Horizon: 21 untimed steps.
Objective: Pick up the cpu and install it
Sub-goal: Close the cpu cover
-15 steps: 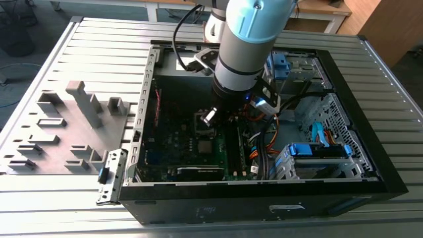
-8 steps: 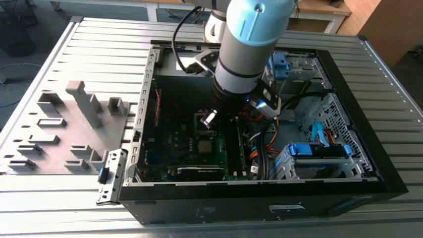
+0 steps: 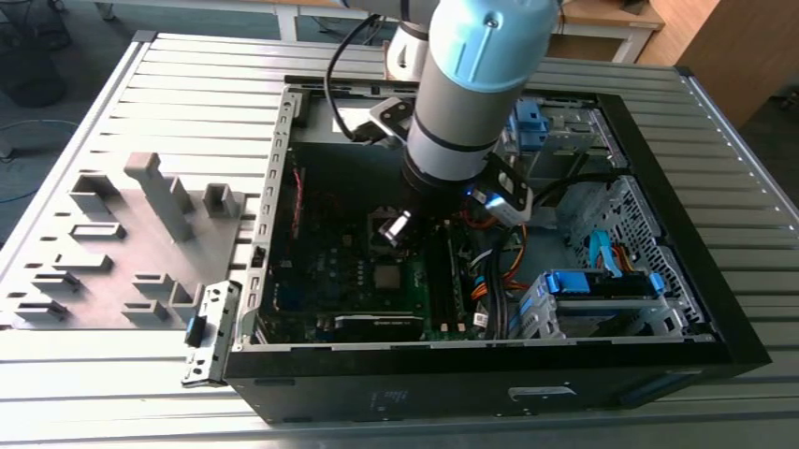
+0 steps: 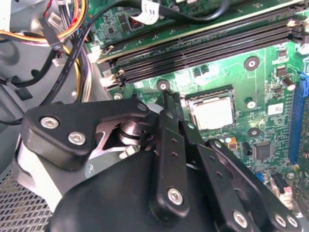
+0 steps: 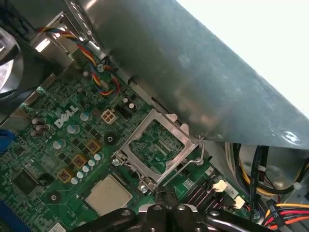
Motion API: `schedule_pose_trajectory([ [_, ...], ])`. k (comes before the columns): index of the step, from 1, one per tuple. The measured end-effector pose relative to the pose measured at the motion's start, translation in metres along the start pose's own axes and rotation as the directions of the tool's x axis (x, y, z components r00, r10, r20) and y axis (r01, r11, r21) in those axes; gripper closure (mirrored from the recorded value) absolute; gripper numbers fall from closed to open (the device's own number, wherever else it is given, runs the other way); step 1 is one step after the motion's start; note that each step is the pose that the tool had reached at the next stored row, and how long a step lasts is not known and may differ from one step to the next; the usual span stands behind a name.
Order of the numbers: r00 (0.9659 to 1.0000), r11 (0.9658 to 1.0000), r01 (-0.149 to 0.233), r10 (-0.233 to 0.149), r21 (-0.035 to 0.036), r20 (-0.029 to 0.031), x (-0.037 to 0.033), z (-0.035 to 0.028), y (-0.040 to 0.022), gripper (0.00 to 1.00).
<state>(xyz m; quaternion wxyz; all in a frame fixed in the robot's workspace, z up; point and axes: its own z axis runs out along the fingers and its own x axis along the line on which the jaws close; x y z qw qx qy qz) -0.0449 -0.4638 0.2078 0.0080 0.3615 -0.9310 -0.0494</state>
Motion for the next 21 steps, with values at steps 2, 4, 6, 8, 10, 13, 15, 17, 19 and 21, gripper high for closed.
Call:
schedule_pose_trajectory([
  [2,1.0000,1.0000,0.000,0.000,-0.0002,0.0000,-0.0011,-0.0001,-0.0009,0.89],
  [4,1.0000,1.0000,0.000,0.000,-0.0003,0.0001,-0.0026,-0.0001,-0.0013,0.89],
  [6,1.0000,1.0000,0.000,0.000,-0.0005,0.0004,-0.0039,-0.0001,-0.0011,0.89],
  [8,1.0000,1.0000,0.000,0.000,-0.0020,0.0017,-0.0055,0.0001,0.0002,0.89],
  [10,1.0000,1.0000,0.000,0.000,-0.0042,0.0037,-0.0073,0.0003,0.0020,0.89],
  [13,1.0000,1.0000,0.001,-0.001,-0.0076,0.0069,-0.0100,0.0007,0.0047,0.89],
  [15,1.0000,1.0000,0.001,-0.001,-0.0093,0.0084,-0.0114,0.0008,0.0061,0.89],
  [17,1.0000,0.9999,0.001,-0.001,-0.0109,0.0098,-0.0127,0.0010,0.0076,0.89],
  [19,0.9999,0.9999,0.001,-0.001,-0.0120,0.0108,-0.0139,0.0014,0.0089,0.89],
  [21,0.9999,0.9999,0.001,-0.001,-0.0121,0.0110,-0.0145,0.0025,0.0095,0.89],
])
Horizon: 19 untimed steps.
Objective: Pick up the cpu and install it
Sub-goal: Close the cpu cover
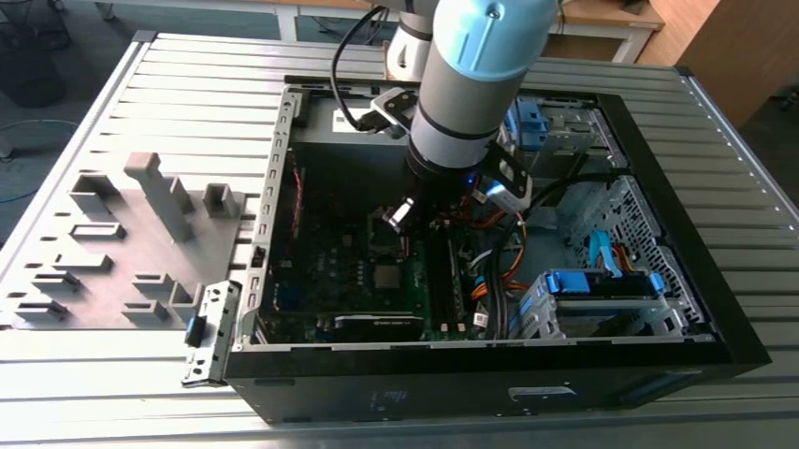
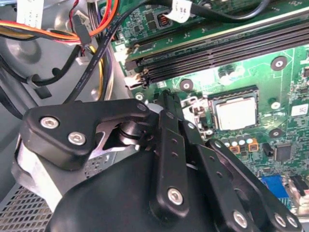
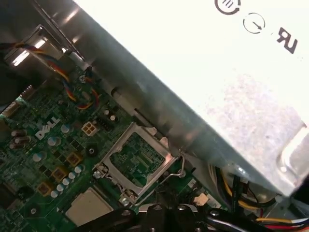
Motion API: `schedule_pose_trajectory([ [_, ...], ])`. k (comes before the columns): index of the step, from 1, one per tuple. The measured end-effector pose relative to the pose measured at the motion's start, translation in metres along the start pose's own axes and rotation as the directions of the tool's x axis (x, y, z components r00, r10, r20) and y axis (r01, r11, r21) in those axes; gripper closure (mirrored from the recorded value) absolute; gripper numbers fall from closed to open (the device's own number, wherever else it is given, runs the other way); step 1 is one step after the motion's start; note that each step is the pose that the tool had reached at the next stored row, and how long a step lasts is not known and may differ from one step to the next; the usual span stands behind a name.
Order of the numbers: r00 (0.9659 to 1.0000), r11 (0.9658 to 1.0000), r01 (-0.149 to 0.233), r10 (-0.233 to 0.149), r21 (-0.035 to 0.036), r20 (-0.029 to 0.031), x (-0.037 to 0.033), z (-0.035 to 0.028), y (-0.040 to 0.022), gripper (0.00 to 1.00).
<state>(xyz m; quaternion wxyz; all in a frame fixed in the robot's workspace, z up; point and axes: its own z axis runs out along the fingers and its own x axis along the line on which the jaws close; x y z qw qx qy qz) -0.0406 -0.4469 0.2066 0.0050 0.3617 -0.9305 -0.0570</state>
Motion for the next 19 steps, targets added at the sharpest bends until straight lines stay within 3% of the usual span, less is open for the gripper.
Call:
schedule_pose_trajectory([
  [10,1.0000,1.0000,0.002,-0.002,0.0001,-0.0007,-0.0032,0.0075,0.0030,0.89],
  [16,1.0000,1.0000,0.002,-0.002,-0.0001,-0.0004,-0.0038,0.0089,0.0036,0.89],
  [19,1.0000,1.0000,0.003,-0.003,-0.0034,0.0027,-0.0037,0.0089,0.0037,0.89],
])
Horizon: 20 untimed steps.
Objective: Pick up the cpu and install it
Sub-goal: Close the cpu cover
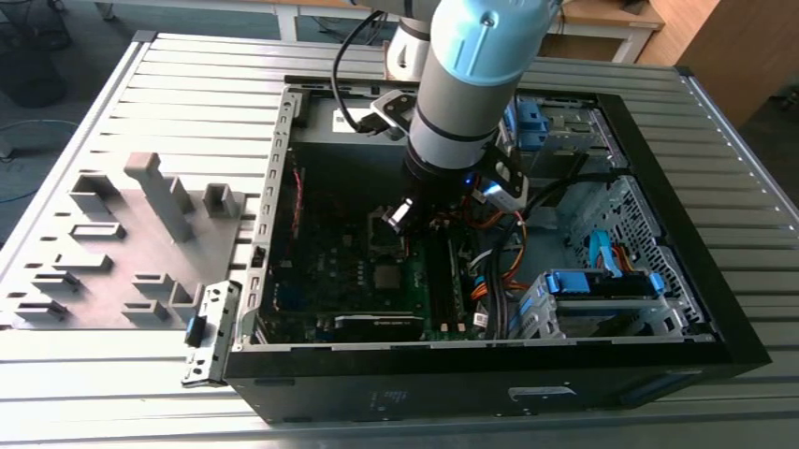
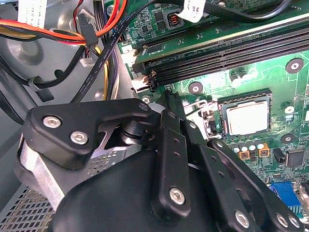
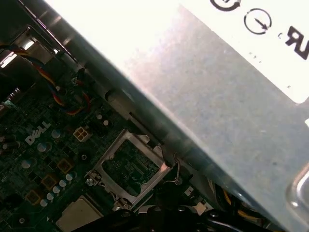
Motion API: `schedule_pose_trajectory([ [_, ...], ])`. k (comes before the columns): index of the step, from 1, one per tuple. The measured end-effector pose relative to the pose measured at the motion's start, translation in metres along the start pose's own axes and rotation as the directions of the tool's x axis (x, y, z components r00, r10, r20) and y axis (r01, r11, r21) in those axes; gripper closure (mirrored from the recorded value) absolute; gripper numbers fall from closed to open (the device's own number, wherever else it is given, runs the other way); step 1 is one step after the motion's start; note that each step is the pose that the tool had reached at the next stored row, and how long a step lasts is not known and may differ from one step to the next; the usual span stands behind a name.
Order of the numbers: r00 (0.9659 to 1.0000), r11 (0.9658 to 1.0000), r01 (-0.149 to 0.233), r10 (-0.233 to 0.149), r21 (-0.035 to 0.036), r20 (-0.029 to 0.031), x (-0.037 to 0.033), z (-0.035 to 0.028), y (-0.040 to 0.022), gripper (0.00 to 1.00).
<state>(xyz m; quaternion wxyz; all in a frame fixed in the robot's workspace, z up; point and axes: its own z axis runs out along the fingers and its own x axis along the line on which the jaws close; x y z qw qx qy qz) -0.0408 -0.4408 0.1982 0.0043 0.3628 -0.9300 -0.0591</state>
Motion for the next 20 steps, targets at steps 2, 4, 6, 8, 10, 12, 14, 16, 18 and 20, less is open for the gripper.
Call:
schedule_pose_trajectory([
  [2,1.0000,1.0000,0.000,0.000,-0.0025,0.0023,0.0001,0.0000,0.0002,0.89],
  [4,1.0000,1.0000,0.000,0.000,-0.0042,0.0039,0.0005,0.0001,0.0005,0.89],
  [6,1.0000,1.0000,0.000,0.000,-0.0057,0.0053,0.0010,0.0003,0.0010,0.89],
  [8,1.0000,1.0000,0.000,0.000,-0.0057,0.0054,0.0013,0.0003,0.0012,0.89],
  [10,1.0000,1.0000,0.001,-0.001,-0.0056,0.0052,0.0014,0.0002,0.0013,0.89],
  [12,1.0000,1.0000,0.000,0.000,-0.0056,0.0052,0.0014,0.0002,0.0014,0.89],
  [14,1.0000,1.0000,0.000,0.000,-0.0061,0.0056,0.0015,0.0000,0.0014,0.89],
  [16,1.0000,1.0000,0.000,0.000,-0.0068,0.0064,0.0015,-0.0006,0.0015,0.89],
  [18,1.0000,1.0000,0.001,0.000,-0.0072,0.0070,0.0014,-0.0014,0.0016,0.89],
  [20,1.0000,1.0000,0.001,-0.001,-0.0073,0.0075,0.0014,-0.0025,0.0017,0.89],
])
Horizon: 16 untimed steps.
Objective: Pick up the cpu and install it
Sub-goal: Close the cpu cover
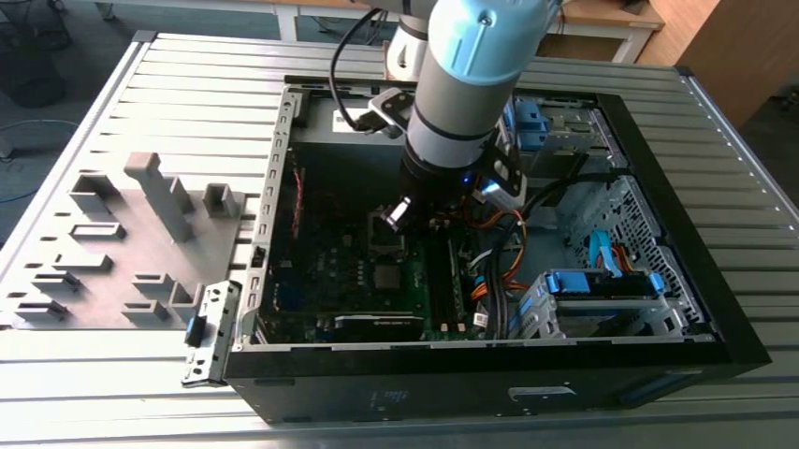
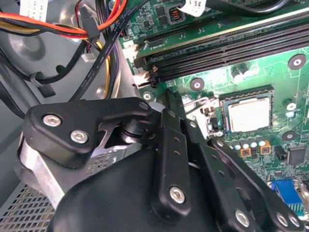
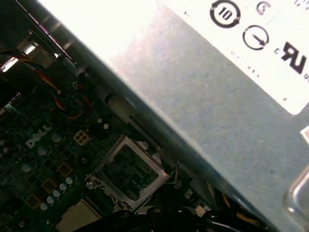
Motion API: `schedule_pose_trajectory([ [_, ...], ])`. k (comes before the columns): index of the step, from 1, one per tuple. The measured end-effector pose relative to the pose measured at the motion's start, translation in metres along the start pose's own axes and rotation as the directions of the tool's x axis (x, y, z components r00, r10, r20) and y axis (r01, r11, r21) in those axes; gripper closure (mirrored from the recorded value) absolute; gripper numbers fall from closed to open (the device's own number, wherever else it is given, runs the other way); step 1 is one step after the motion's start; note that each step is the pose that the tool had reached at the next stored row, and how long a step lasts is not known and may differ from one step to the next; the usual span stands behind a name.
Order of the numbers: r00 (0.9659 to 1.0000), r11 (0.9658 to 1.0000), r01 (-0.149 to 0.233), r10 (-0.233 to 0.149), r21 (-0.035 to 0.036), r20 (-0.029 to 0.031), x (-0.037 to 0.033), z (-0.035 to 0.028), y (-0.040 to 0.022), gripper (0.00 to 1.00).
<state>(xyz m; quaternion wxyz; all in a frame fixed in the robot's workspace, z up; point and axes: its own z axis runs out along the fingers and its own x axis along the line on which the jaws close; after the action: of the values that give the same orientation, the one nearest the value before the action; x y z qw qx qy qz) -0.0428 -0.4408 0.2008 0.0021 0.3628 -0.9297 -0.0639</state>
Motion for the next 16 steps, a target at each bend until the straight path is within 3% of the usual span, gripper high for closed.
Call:
schedule_pose_trajectory([
  [16,1.0000,1.0000,0.001,-0.001,0.0010,0.0032,0.0013,-0.0006,0.0012,0.89],
])
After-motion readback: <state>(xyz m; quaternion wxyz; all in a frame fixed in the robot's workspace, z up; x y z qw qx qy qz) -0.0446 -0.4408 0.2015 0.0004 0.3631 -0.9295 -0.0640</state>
